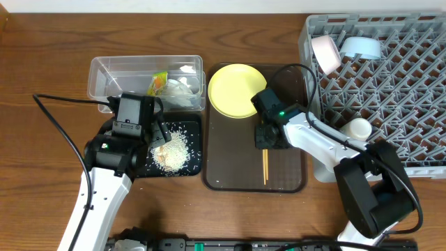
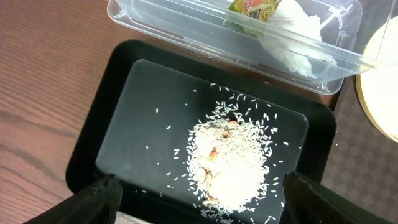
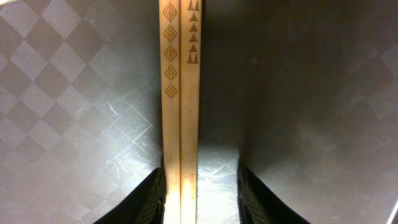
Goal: Sort waste into correct bins and load items into the dishwasher rack
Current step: 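Move the right gripper to the chopsticks and pinch one, then carry the chopstick to the rack and drop it in upright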
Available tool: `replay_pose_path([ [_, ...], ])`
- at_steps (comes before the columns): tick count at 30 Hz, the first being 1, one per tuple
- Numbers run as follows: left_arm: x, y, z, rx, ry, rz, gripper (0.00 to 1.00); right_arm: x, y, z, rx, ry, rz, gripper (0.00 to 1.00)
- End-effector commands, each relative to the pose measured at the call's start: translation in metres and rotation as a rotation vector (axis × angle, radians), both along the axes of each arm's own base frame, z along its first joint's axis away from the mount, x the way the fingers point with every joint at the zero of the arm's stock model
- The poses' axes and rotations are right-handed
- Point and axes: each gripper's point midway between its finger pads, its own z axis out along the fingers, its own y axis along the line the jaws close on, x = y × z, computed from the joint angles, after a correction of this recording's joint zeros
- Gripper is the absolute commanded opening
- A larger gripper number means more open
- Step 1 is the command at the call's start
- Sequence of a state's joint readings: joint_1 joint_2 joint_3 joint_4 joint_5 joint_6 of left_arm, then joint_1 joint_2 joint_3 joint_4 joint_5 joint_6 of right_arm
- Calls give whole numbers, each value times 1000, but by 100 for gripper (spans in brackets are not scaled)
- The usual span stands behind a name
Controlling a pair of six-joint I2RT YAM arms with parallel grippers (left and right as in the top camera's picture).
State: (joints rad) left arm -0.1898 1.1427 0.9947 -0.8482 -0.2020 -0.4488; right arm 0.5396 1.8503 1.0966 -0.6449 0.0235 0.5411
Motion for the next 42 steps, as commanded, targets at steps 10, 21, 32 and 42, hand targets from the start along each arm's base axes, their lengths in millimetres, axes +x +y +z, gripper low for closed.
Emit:
replay_pose_path([
  [10,1,4,2,9,-8,22,86,22,-2,46,15,-145,24,38],
  [21,1,4,2,9,-7,22,86,11,-12,19,-47,-89,10,38],
  [32,0,4,2,9,-4,22,86,2,-18,-10,-94,-13,9,37],
  [42,0,4,2,9,-4,22,86,-2,-21,-11,-100,8,-3,13],
])
